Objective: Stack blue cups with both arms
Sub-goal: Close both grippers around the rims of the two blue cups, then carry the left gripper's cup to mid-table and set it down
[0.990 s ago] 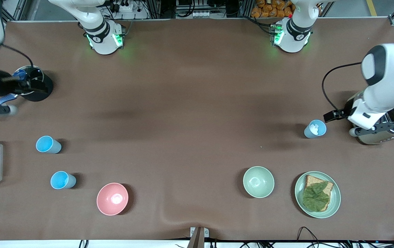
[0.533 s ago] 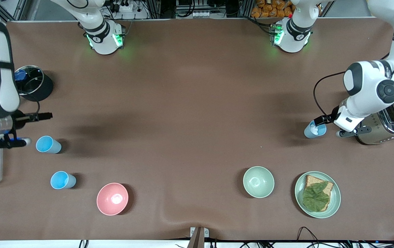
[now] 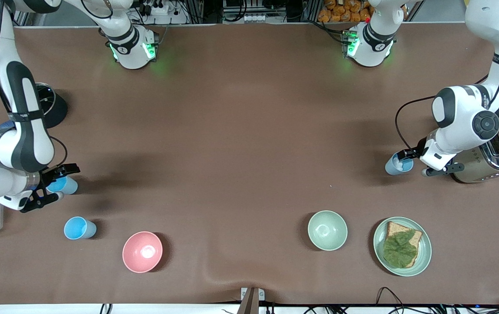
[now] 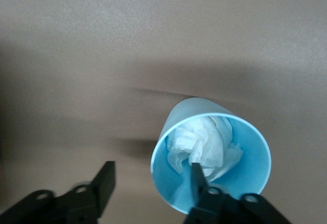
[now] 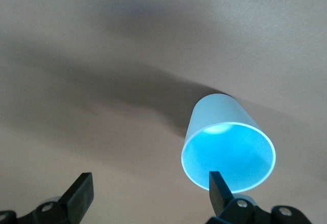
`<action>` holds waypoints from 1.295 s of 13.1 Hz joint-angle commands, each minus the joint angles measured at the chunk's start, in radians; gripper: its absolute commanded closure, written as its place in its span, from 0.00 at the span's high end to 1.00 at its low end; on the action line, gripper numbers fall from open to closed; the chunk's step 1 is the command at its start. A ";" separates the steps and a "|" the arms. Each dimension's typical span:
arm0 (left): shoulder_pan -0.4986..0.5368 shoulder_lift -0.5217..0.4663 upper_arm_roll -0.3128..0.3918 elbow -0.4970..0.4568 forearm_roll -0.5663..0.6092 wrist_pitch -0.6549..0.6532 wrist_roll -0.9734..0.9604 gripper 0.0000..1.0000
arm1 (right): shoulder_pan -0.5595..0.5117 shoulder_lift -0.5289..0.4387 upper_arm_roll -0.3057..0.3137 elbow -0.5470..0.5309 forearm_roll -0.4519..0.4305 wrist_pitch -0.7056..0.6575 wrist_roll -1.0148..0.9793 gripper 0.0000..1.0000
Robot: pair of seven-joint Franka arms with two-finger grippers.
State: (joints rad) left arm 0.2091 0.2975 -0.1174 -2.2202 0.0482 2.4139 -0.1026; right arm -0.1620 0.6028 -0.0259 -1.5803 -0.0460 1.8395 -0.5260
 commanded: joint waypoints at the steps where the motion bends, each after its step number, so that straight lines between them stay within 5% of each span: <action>1: -0.003 -0.003 -0.007 0.019 -0.004 0.004 0.018 0.00 | -0.031 0.048 0.006 0.016 0.000 0.015 -0.023 1.00; 4: -0.005 -0.024 -0.082 0.056 -0.004 -0.009 -0.002 0.00 | -0.051 0.083 0.007 0.014 0.000 0.064 -0.034 0.97; 5: -0.007 -0.050 -0.121 0.059 -0.005 -0.027 -0.003 0.00 | -0.056 0.090 0.007 0.008 0.000 0.079 -0.043 0.72; 6: -0.005 -0.076 -0.167 0.069 -0.014 -0.060 -0.018 0.00 | -0.066 0.092 0.007 0.007 0.001 0.090 -0.055 0.25; 7: -0.007 -0.093 -0.224 0.100 -0.019 -0.114 -0.058 0.00 | -0.071 0.095 0.009 0.006 0.003 0.090 -0.058 0.00; 11: -0.037 -0.049 -0.508 0.238 -0.018 -0.248 -0.511 0.00 | -0.083 0.100 0.009 0.006 0.028 0.087 -0.062 0.00; 17: -0.403 0.185 -0.528 0.431 -0.002 -0.227 -0.989 0.00 | -0.051 0.049 0.026 0.028 0.029 -0.046 -0.046 0.00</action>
State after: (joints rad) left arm -0.1161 0.3672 -0.6569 -1.8980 0.0461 2.1916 -1.0009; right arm -0.2219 0.6889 -0.0155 -1.5585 -0.0325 1.8549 -0.5700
